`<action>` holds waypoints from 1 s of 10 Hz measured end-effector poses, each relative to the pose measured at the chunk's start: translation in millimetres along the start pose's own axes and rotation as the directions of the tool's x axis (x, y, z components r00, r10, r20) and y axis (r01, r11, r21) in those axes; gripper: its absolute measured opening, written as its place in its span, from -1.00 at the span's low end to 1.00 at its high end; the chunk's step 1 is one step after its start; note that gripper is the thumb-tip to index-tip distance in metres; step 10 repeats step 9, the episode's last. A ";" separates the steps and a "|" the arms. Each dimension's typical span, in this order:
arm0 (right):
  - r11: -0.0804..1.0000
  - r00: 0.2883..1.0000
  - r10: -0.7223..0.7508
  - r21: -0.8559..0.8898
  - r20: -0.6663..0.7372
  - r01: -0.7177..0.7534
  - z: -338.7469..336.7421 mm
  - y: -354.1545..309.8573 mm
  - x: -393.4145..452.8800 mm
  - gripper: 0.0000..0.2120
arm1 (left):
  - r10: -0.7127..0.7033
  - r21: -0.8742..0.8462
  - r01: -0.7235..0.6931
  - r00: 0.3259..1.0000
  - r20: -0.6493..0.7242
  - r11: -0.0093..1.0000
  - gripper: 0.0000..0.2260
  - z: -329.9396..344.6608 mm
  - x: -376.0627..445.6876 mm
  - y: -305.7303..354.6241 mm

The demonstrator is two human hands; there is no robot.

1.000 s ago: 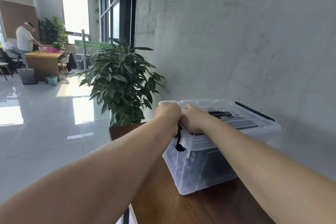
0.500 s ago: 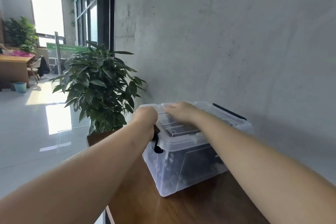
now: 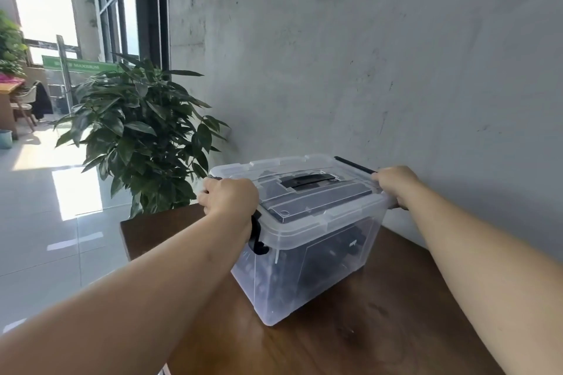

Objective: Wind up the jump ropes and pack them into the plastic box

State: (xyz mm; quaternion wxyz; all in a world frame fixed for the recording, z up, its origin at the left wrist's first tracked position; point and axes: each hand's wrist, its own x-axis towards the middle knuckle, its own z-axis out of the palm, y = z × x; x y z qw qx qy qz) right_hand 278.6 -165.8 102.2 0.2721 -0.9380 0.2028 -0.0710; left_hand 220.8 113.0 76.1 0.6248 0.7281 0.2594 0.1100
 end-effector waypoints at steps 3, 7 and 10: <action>0.974 0.998 -0.062 0.218 -0.021 0.066 1.3 6.5 9.7 -0.88 | -0.061 0.005 0.061 0.998 -0.006 0.998 -0.41 -8.0 -14.7 -2.2; 0.928 0.865 -0.371 -0.102 -0.338 0.358 1.0 -44.5 -61.8 -0.65 | 0.566 0.212 -0.644 0.755 0.331 0.735 -0.64 -10.0 -39.1 31.8; 0.914 0.892 -0.386 0.036 -0.237 0.405 -3.7 -57.6 -122.8 -0.61 | 0.509 0.145 -0.694 0.638 0.578 0.705 -0.68 -3.4 -38.0 42.8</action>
